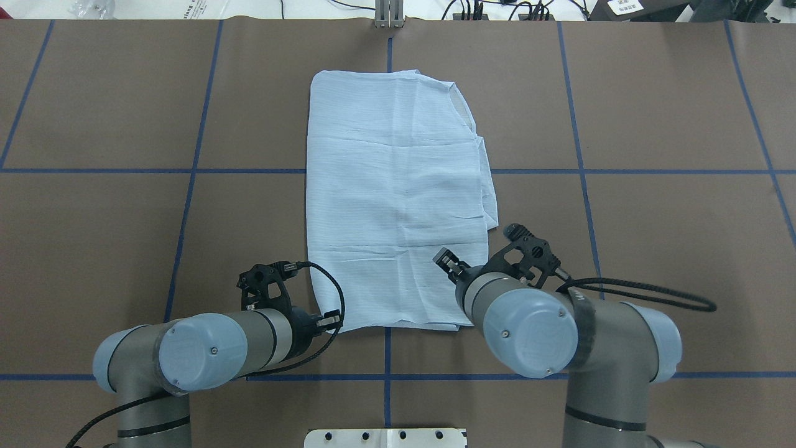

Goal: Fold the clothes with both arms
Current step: 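Lower both grippers onto the near corners of the folded shirt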

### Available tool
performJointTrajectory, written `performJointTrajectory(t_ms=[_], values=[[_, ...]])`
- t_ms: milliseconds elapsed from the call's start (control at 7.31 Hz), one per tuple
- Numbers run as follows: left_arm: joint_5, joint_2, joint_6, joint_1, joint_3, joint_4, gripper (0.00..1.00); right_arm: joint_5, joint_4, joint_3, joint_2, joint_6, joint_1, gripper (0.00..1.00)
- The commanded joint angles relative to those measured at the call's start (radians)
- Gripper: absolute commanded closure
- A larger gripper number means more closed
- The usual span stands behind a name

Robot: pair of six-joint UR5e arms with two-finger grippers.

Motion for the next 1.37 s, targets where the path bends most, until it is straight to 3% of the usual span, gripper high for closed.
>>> performJointTrajectory(t_ms=[0, 820, 1230], values=[[0.0, -0.004, 0.0, 0.0, -0.003, 0.001, 1.0, -0.048, -0.009, -0.024, 0.008, 0.134, -0.057, 0.23], [0.0, -0.005, 0.0, -0.002, -0.005, -0.001, 1.0, -0.083, -0.006, -0.102, 0.017, 0.156, -0.075, 0.3], [0.0, -0.005, 0.0, -0.002, -0.005, -0.001, 1.0, -0.102, -0.006, -0.111, 0.018, 0.176, -0.094, 0.39]])
